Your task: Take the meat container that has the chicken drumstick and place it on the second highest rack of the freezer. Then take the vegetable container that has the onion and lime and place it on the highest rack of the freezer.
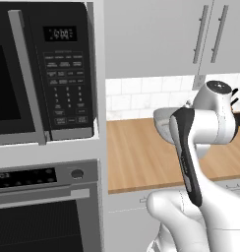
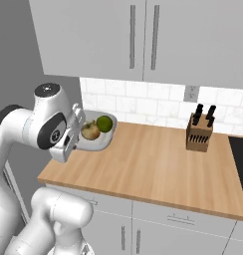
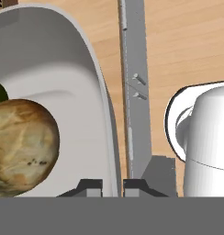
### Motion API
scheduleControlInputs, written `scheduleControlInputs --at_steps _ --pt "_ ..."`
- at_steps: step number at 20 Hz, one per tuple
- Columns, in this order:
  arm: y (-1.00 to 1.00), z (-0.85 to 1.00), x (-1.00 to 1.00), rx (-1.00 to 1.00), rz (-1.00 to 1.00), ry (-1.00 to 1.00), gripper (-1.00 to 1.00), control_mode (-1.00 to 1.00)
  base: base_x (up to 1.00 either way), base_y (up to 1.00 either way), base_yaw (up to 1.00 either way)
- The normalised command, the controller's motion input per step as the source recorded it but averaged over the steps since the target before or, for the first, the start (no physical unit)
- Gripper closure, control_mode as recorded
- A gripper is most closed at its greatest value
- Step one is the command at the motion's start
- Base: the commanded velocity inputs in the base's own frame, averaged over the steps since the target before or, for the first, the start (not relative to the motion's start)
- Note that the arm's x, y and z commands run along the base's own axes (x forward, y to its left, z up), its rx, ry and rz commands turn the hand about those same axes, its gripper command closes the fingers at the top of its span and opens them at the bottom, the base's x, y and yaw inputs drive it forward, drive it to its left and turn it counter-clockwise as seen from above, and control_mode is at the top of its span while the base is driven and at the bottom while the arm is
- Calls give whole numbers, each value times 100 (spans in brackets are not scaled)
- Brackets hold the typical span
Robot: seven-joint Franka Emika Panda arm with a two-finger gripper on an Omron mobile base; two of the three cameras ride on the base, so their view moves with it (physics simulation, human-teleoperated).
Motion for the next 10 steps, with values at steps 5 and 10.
scheduleControlInputs --at_steps 5,10 --pt "2 -2 0 -6 5 0 100 -100 0 0 0" --pt "4 0 0 -1 0 0 100 -100 0 0 0"
